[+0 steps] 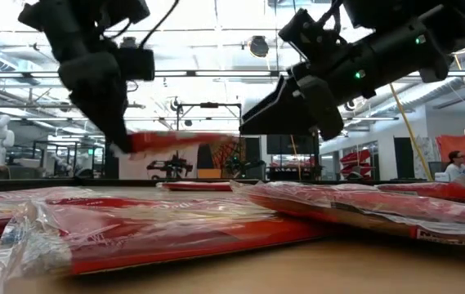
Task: Sort popcorn bags into baskets
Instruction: Put the red popcorn bag into the orange bin
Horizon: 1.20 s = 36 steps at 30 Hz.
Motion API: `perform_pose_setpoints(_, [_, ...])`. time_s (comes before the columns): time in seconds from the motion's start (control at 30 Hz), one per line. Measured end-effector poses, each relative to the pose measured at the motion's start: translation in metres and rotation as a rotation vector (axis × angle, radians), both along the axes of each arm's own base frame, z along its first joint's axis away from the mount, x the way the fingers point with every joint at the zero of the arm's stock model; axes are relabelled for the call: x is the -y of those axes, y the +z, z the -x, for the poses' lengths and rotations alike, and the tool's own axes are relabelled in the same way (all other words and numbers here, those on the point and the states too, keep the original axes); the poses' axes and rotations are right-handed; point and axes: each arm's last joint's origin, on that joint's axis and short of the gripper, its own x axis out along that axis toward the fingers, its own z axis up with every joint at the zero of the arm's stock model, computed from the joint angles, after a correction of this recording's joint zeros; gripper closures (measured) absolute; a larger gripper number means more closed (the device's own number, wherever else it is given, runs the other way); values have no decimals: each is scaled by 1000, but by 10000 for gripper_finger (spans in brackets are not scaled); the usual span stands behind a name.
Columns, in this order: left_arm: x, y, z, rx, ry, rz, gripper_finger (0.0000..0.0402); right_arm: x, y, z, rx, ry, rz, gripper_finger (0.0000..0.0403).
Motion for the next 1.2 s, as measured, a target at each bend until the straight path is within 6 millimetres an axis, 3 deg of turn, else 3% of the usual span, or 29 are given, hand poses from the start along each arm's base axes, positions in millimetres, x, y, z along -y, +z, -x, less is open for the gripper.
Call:
perform_pose_setpoints(0.17, [1,14,4,59,-61,18,397,-4,8,-5,-6,25,115,156])
perform_pose_setpoints(0.43, [7,17,6,62,-174,80,397,-5,10,-6,-96,58,393,121])
perform_pose_setpoints(0.7, [12,20,2,114,-270,123,390,1,10,-9,-130,164,477,135])
perform_pose_setpoints(0.87, [13,22,0,138,-293,130,395,0,15,-11,-84,217,499,191])
perform_pose_setpoints(1.2, [14,24,-3,179,-292,114,347,-1,17,-12,-40,224,441,389])
